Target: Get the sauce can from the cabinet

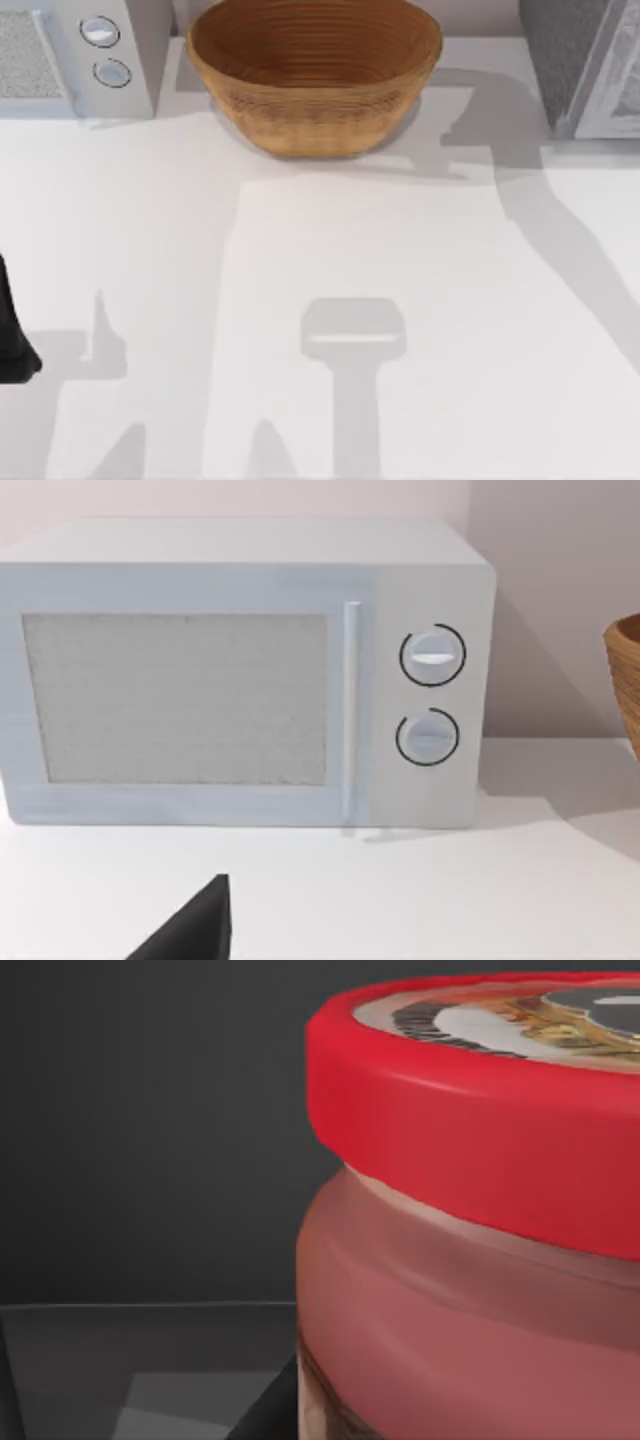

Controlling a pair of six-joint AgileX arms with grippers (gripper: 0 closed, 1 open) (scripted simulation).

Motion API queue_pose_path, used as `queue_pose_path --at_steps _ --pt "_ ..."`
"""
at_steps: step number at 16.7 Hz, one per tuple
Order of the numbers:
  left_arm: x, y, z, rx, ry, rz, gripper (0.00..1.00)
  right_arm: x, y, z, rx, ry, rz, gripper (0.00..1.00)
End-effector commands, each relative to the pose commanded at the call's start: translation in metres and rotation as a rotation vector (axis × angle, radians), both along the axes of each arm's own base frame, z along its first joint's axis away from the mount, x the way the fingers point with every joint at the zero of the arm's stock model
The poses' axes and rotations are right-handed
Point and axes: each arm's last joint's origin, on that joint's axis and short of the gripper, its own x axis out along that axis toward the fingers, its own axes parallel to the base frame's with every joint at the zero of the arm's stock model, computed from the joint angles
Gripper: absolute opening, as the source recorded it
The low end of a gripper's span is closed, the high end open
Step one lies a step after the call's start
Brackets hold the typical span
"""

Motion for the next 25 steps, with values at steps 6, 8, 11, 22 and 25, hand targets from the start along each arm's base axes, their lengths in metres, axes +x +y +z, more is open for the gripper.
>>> queue_pose_path --at_steps 6,8,11,22,25 --pt "0.000 0.000 0.000 0.000 0.000 0.000 1.00 -0.017 -0.019 -0.008 0.017 -0.028 0.005 0.00" --pt "0.000 0.000 0.000 0.000 0.000 0.000 1.00 -0.028 -0.031 -0.021 0.019 -0.035 0.006 0.00" --pt "0.000 0.000 0.000 0.000 0.000 0.000 1.00 -0.043 -0.050 -0.061 0.007 -0.017 0.007 0.00" --pt "0.000 0.000 0.000 0.000 0.000 0.000 1.00 -0.091 -0.100 -0.343 -0.019 0.111 0.008 0.00" --pt "0.000 0.000 0.000 0.000 0.000 0.000 1.00 -0.096 -0.105 -0.387 -0.013 0.054 0.009 0.00"
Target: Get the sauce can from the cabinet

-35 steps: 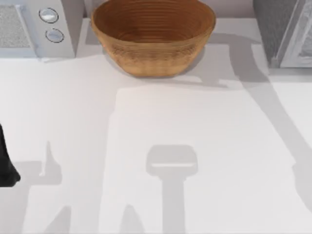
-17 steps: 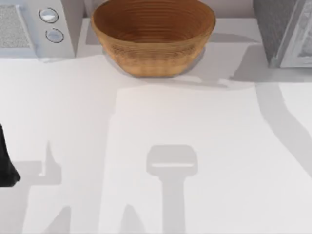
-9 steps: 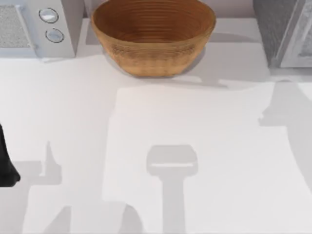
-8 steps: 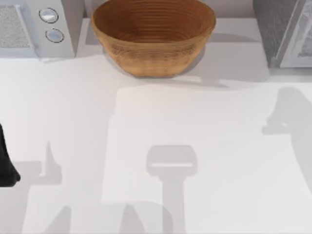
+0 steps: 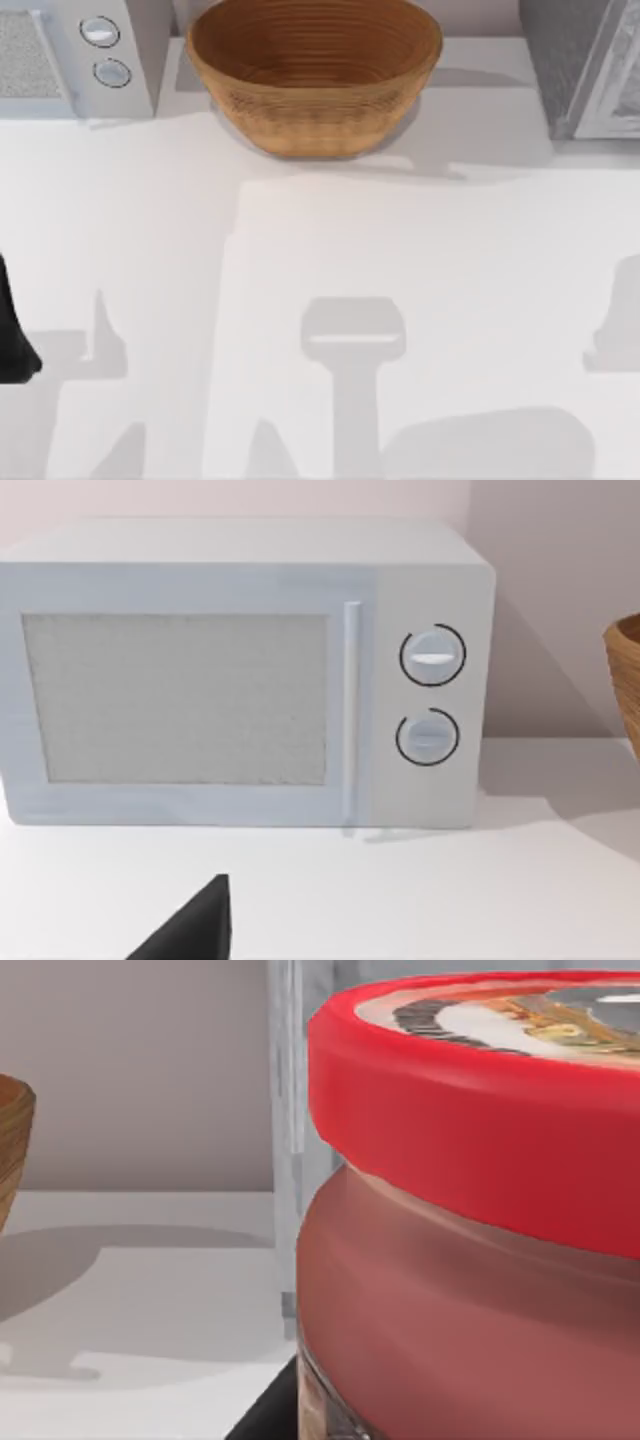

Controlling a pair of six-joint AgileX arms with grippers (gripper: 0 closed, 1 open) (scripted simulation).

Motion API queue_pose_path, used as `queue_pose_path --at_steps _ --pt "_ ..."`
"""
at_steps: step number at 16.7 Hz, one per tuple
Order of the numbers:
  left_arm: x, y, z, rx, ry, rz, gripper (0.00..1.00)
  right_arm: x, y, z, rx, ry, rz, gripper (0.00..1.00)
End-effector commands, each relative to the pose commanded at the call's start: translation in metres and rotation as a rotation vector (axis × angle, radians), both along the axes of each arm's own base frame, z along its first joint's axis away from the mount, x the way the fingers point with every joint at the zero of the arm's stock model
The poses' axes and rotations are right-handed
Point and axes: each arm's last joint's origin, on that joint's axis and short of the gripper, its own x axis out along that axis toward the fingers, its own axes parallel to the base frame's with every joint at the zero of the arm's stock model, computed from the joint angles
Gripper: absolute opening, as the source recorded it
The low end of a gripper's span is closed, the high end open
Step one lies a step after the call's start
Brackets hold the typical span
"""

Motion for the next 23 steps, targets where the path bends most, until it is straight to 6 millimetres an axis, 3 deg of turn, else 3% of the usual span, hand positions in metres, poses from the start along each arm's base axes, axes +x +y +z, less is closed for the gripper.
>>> queue_pose_path --at_steps 4,10,14,19,23 --pt "0.000 0.000 0.000 0.000 0.000 0.000 1.00 -0.001 -0.003 -0.023 0.001 -0.050 0.001 0.00" --pt "0.000 0.000 0.000 0.000 0.000 0.000 1.00 -0.001 -0.003 -0.024 0.003 -0.042 0.003 0.00" --pt "0.000 0.000 0.000 0.000 0.000 0.000 1.00 0.004 0.003 -0.009 0.006 -0.081 0.055 0.00" --pt "0.000 0.000 0.000 0.000 0.000 0.000 1.00 0.031 0.027 0.017 0.015 -0.116 0.199 0.00" --pt "0.000 0.000 0.000 0.000 0.000 0.000 1.00 0.067 0.066 0.018 0.019 -0.092 0.347 0.00"
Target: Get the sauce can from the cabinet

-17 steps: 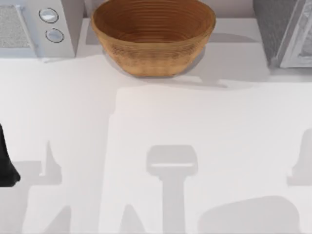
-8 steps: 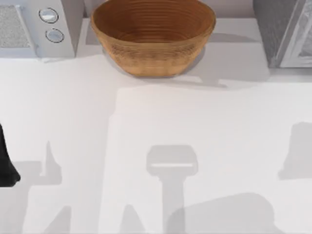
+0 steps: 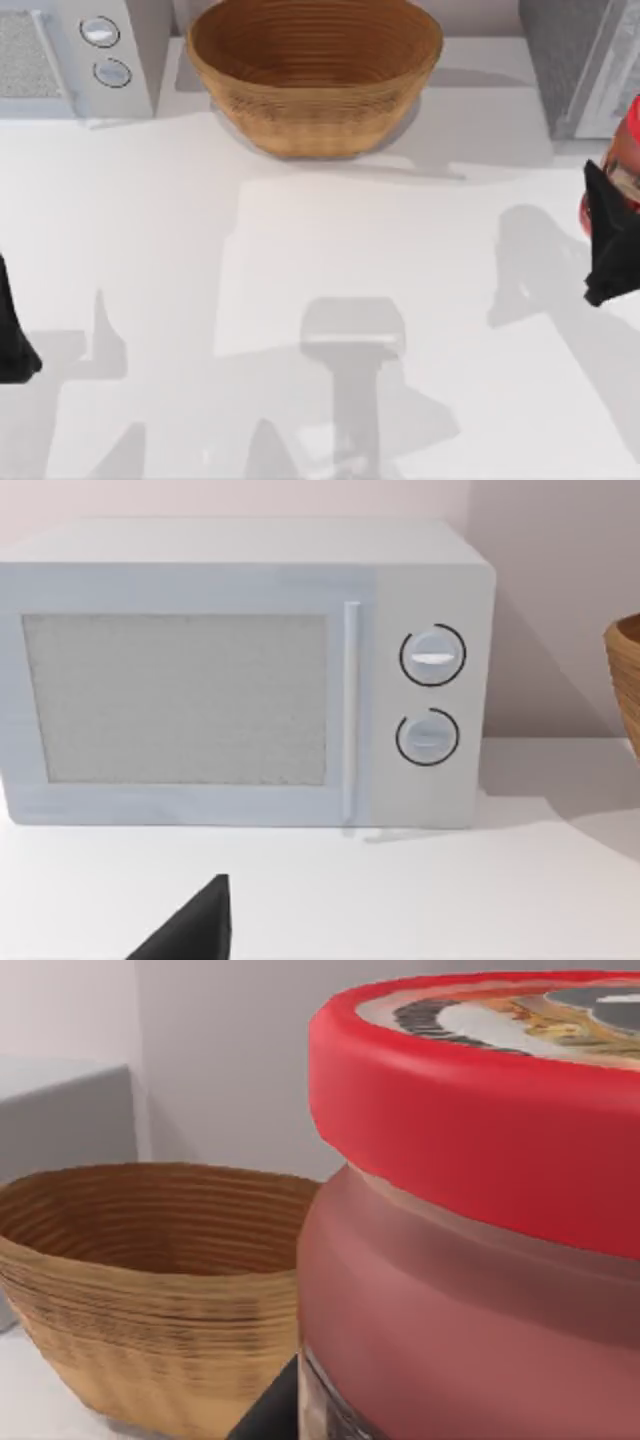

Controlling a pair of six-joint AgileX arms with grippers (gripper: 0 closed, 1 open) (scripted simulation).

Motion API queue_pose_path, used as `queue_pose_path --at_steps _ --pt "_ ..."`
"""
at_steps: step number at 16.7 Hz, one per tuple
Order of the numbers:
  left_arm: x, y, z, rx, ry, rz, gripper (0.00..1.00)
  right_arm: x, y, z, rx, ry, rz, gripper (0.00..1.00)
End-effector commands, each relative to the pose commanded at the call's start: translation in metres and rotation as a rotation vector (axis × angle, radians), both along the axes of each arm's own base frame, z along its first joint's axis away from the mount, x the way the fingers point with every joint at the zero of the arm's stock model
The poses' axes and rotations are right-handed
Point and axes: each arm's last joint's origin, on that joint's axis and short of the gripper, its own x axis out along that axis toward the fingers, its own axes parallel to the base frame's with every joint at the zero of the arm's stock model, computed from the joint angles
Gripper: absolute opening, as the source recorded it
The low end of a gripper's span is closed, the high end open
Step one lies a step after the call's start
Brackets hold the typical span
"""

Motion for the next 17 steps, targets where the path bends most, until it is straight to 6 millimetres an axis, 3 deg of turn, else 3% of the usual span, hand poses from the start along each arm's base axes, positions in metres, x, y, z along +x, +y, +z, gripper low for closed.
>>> queue_pose_path --at_steps 5,10,13,17 --pt "0.000 0.000 0.000 0.000 0.000 0.000 1.00 0.033 0.068 -0.036 -0.020 0.040 0.191 0.00" --pt "0.000 0.000 0.000 0.000 0.000 0.000 1.00 0.035 0.124 -0.088 -0.029 0.049 0.341 0.00" --pt "0.000 0.000 0.000 0.000 0.000 0.000 1.00 0.030 0.144 -0.109 -0.027 0.041 0.397 0.00" --pt "0.000 0.000 0.000 0.000 0.000 0.000 1.00 0.028 0.150 -0.117 -0.025 0.035 0.417 0.00"
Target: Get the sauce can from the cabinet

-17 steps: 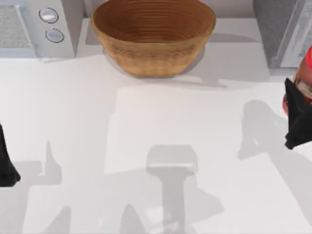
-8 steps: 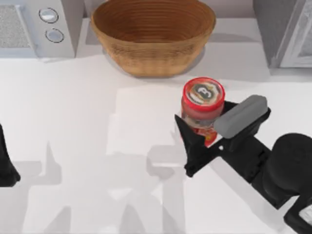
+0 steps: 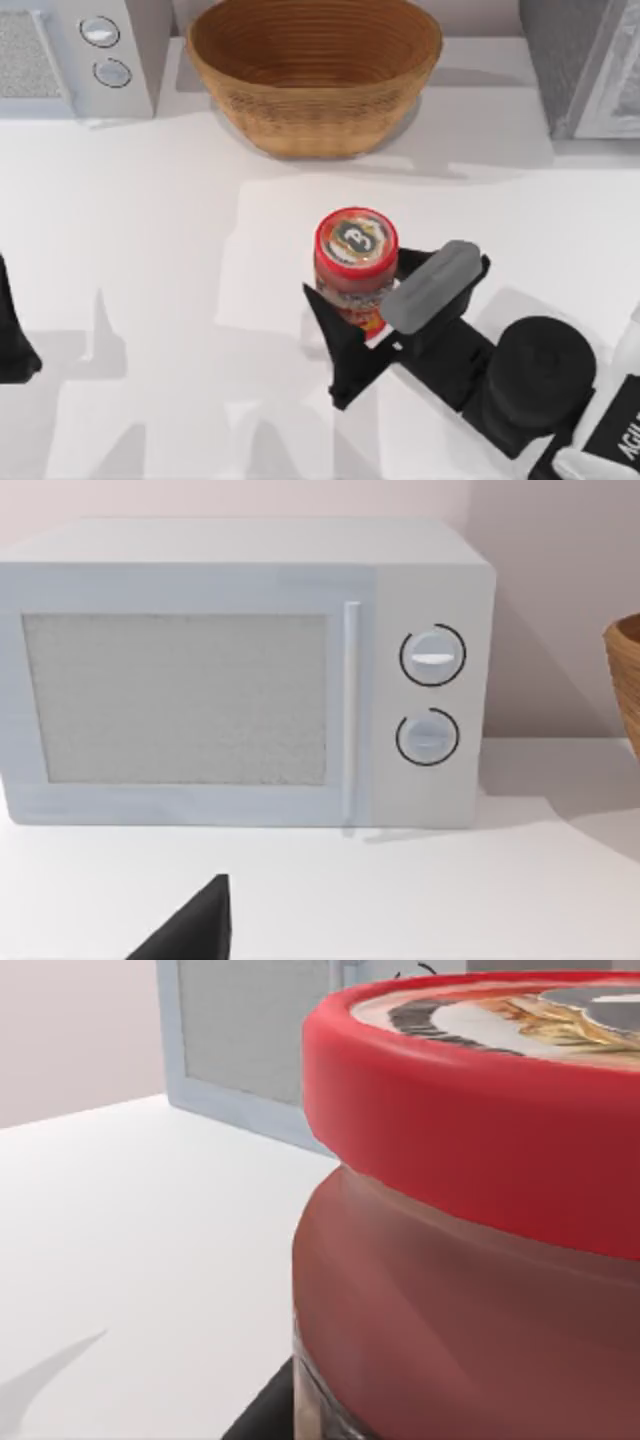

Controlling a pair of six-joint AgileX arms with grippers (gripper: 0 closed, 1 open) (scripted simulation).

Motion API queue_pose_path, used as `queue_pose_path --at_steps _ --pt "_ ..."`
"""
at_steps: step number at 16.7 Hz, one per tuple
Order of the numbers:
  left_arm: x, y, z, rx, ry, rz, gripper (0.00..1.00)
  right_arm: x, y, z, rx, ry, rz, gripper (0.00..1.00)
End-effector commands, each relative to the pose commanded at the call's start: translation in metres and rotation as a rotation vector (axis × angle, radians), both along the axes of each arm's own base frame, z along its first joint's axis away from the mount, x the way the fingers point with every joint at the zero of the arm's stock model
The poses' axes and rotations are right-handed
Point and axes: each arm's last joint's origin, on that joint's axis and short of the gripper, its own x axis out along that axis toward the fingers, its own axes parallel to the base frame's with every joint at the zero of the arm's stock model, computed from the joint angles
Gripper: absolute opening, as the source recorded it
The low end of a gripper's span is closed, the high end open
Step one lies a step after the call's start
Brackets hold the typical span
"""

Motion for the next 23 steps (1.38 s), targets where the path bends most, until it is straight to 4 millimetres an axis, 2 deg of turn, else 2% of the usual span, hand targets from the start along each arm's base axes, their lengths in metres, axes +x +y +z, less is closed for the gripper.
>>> queue_pose_path --at_steps 4,12,17,23 --pt "0.000 0.000 0.000 0.000 0.000 0.000 1.00 0.001 -0.001 -0.001 -0.002 0.005 -0.003 0.00" --pt "0.000 0.000 0.000 0.000 0.000 0.000 1.00 0.039 0.038 -0.022 0.003 -0.002 0.001 0.00" --pt "0.000 0.000 0.000 0.000 0.000 0.000 1.00 0.043 0.042 -0.026 0.000 0.000 0.000 0.00" --pt "0.000 0.000 0.000 0.000 0.000 0.000 1.00 0.043 0.042 -0.026 0.000 0.000 0.000 0.45"
